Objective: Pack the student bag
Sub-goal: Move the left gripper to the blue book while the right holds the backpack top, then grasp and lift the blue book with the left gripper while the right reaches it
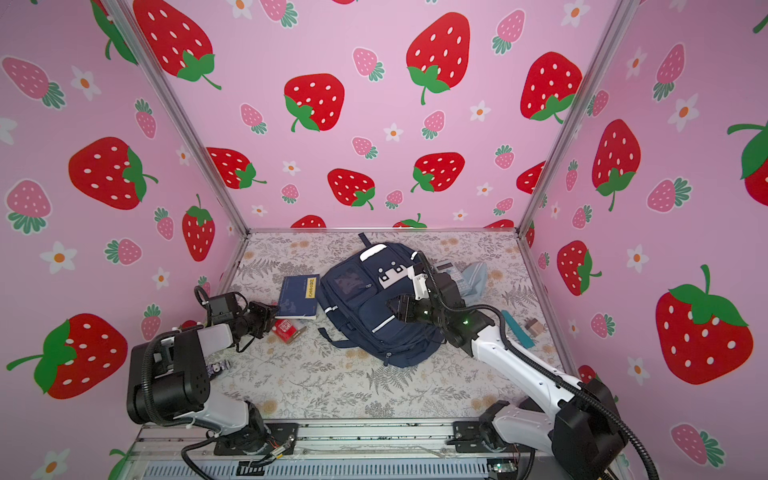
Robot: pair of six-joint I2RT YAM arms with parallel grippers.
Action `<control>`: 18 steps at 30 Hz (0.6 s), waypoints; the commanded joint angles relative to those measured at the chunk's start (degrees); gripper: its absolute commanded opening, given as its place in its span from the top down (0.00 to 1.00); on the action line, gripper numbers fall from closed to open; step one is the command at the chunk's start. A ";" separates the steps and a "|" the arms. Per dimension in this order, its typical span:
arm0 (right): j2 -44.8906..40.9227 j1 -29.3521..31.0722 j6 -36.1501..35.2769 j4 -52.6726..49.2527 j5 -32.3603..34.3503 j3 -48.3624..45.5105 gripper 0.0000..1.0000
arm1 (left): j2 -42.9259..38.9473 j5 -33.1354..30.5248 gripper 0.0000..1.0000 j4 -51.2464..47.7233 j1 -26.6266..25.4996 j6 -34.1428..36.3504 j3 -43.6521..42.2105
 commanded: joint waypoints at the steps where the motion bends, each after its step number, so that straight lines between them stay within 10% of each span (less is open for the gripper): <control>1: 0.57 0.45 -0.18 0.56 -0.35 1.21 0.52 | 0.67 1.03 0.68 1.38 0.31 -0.70 -0.08; 18: 1.97 0.38 -0.64 0.56 -0.73 2.82 0.53 | -6.99 0.82 1.00 -11.42 -0.08 8.66 6.04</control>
